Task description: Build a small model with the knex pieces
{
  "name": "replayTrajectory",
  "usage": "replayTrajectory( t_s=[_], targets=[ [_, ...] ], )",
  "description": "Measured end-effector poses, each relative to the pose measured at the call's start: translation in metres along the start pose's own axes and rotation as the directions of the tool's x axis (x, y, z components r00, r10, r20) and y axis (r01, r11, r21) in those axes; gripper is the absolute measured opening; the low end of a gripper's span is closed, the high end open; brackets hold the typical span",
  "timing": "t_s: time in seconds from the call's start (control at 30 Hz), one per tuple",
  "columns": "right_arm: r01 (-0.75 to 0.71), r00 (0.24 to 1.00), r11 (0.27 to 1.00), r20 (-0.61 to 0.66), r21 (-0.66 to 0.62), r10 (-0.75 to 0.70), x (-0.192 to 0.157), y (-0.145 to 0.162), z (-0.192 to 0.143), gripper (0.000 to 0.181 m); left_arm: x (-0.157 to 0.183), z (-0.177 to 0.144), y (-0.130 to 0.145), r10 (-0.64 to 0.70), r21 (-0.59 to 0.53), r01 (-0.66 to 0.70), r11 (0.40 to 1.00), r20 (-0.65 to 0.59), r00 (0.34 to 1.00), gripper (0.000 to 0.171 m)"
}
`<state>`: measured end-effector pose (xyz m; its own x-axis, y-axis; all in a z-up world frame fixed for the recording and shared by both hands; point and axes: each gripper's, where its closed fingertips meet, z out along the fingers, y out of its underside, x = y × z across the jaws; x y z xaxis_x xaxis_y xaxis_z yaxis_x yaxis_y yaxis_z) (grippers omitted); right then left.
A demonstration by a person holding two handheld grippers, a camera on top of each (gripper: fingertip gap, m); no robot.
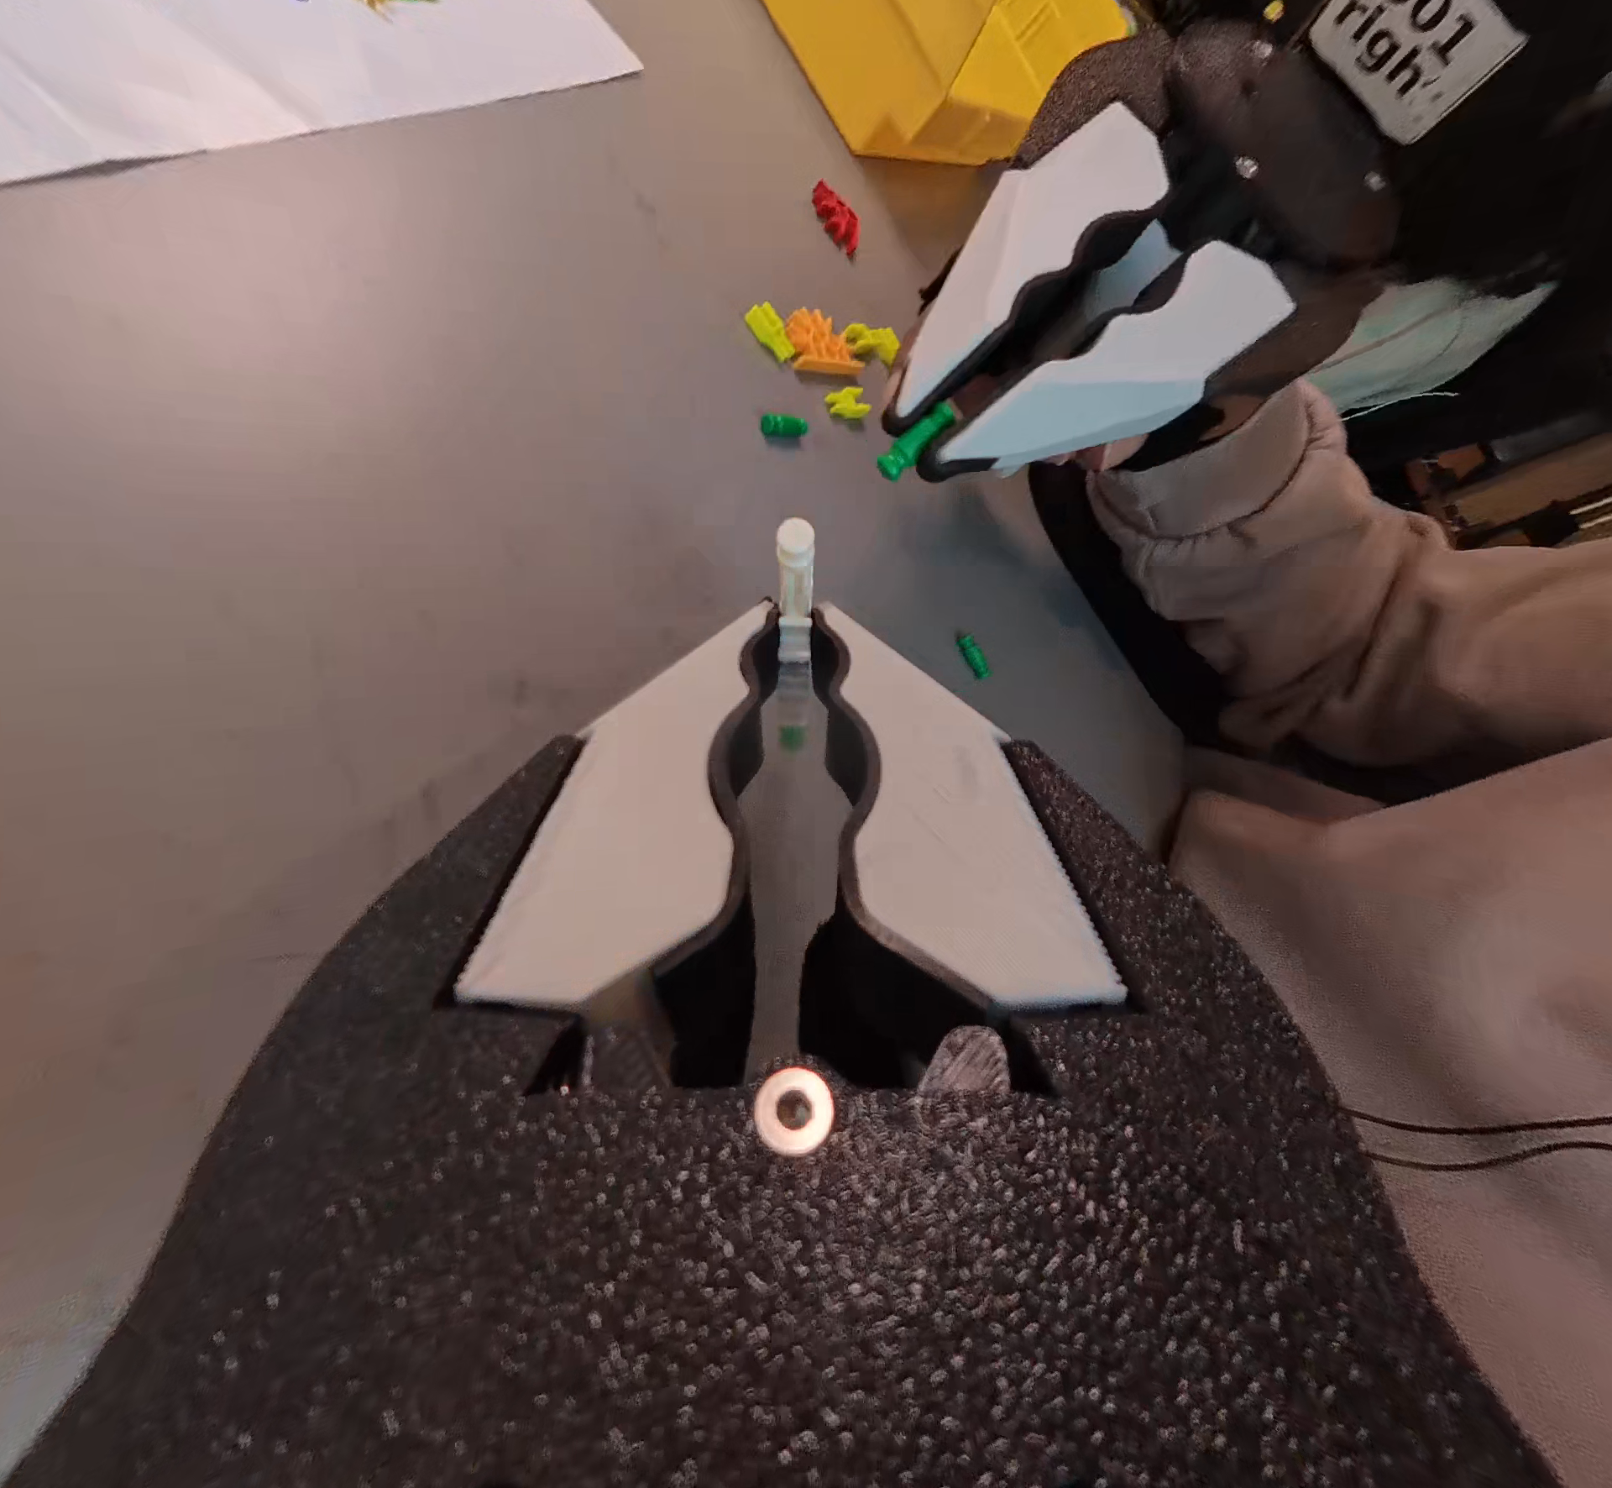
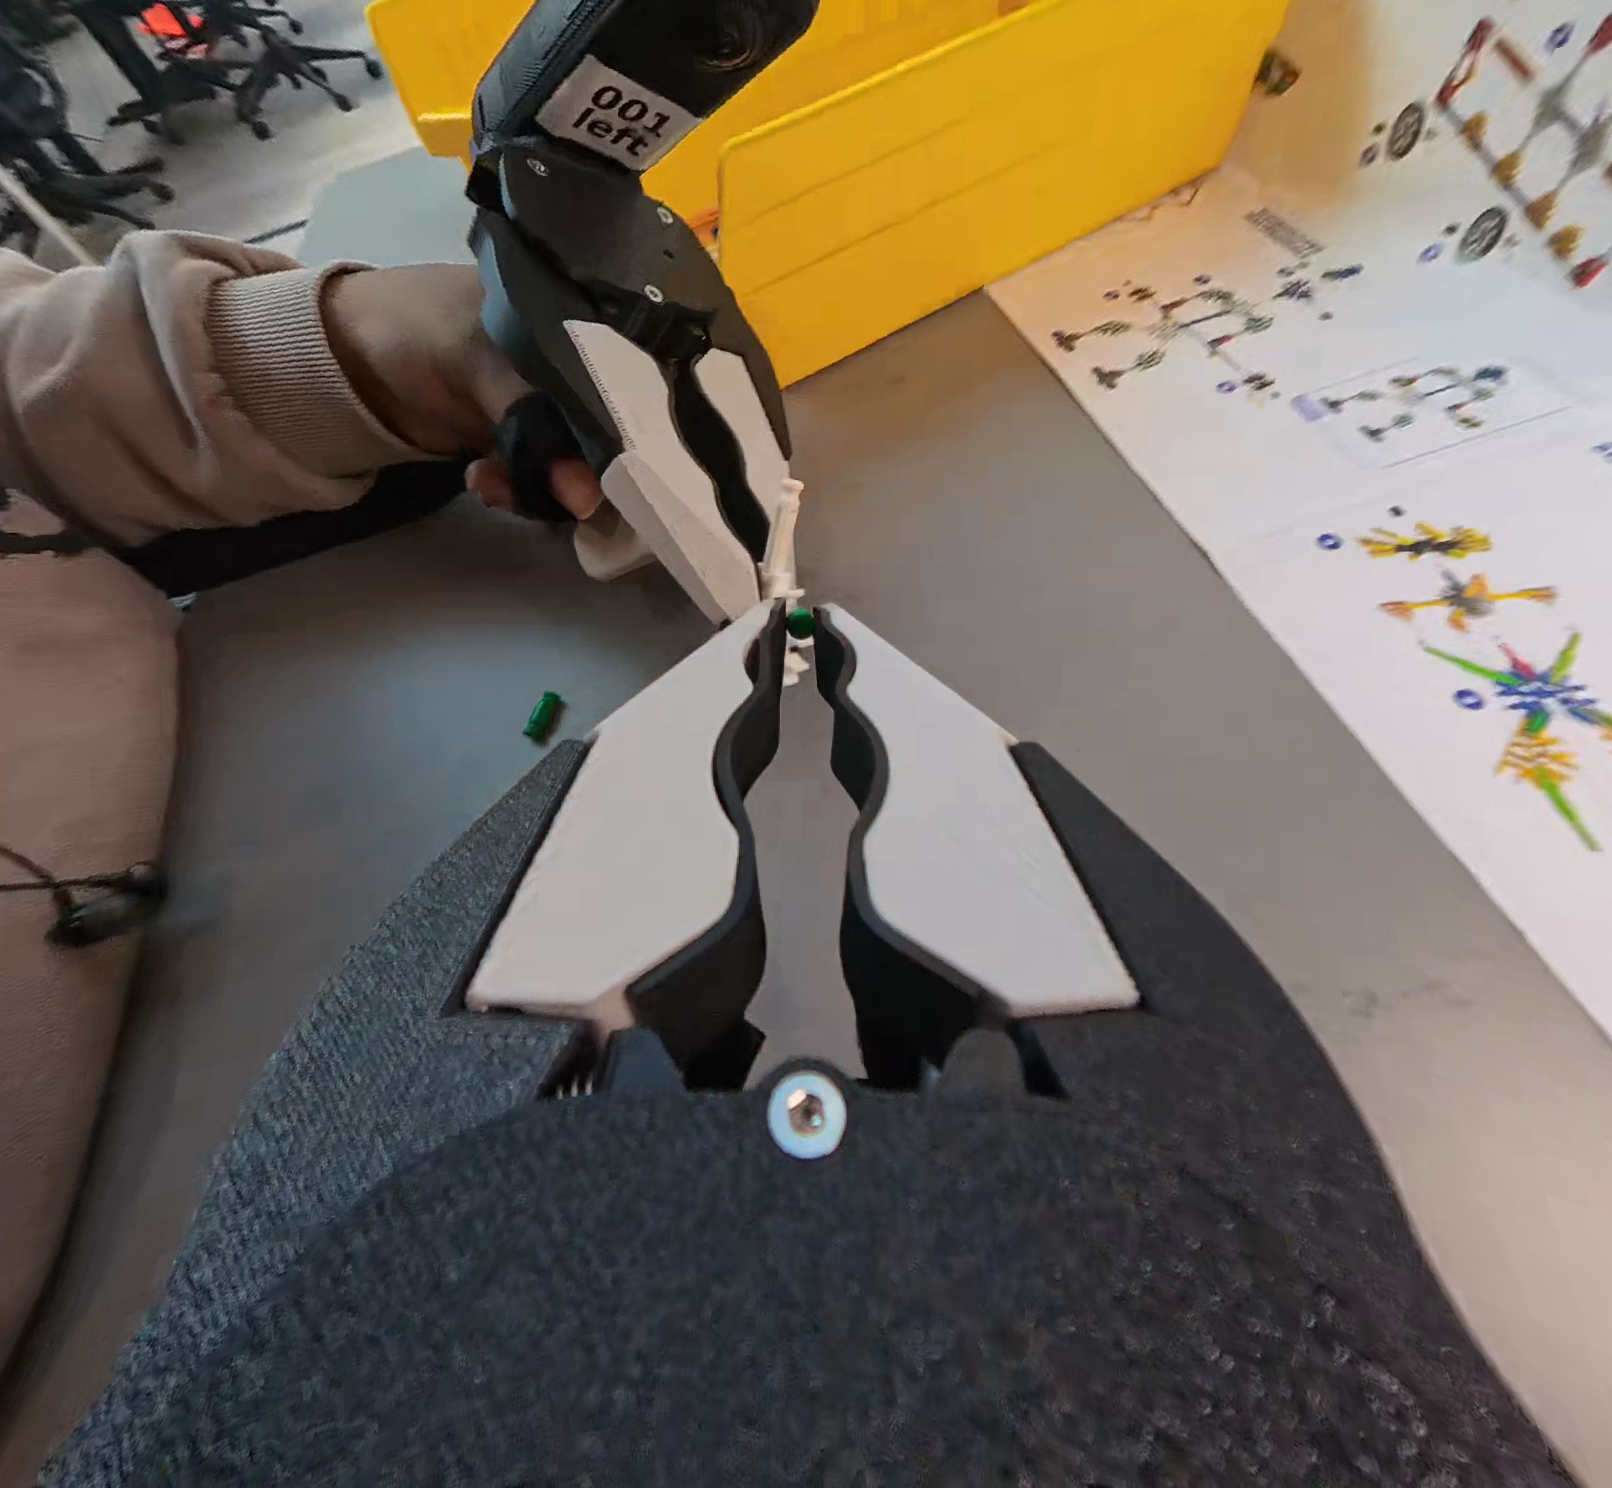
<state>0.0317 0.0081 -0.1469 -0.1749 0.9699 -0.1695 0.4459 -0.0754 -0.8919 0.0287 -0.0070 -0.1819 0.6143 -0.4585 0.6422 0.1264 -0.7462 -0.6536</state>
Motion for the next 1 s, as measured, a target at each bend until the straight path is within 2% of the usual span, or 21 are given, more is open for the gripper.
replayTrajectory(
  t_s=[0.1,0.2,0.27,0.37,0.5,0.57,0.67,0.77,1.0],
  targets=[
    [-0.017,0.999,0.995,0.037,-0.099,0.021,-0.008,0.019,0.002,0.005,-0.006,0.007,0.020,-0.002,-0.093,0.007,0.996,0.048,0.999,0.007],
    [-0.013,0.999,0.989,0.046,-0.147,0.020,-0.011,0.029,0.004,0.005,-0.010,0.005,0.020,0.017,-0.098,-0.008,0.995,0.097,0.995,0.010],
    [-0.021,0.998,0.987,0.054,-0.158,0.030,-0.011,0.033,0.004,0.005,-0.018,0.000,0.020,0.054,-0.111,-0.036,0.993,0.160,0.986,0.016],
    [-0.042,0.997,0.987,0.057,-0.158,0.051,-0.008,0.036,0.003,0.005,-0.026,-0.012,0.025,0.116,-0.172,-0.076,0.982,0.232,0.966,0.034],
    [-0.059,0.996,0.987,0.063,-0.150,0.069,-0.005,0.037,0.002,0.005,-0.033,-0.032,0.026,0.234,-0.239,-0.165,0.957,0.300,0.925,0.039],
    [-0.063,0.995,0.988,0.067,-0.139,0.072,-0.006,0.036,0.003,0.005,-0.029,-0.036,0.027,0.318,-0.272,-0.244,0.931,0.275,0.907,0.035],
    [-0.065,0.995,0.988,0.062,-0.139,0.075,-0.007,0.035,0.005,0.005,-0.034,-0.029,0.031,0.372,-0.299,-0.289,0.909,0.273,0.887,0.034],
    [-0.081,0.994,0.983,0.063,-0.165,0.093,-0.009,0.039,0.008,0.005,-0.031,-0.019,0.035,0.390,-0.309,-0.309,0.899,0.250,0.886,0.027],
    [-0.100,0.990,0.975,0.076,-0.198,0.118,-0.014,0.046,0.015,0.005,-0.021,-0.015,0.042,0.394,-0.343,-0.301,0.890,0.244,0.886,0.027]
  ],
)
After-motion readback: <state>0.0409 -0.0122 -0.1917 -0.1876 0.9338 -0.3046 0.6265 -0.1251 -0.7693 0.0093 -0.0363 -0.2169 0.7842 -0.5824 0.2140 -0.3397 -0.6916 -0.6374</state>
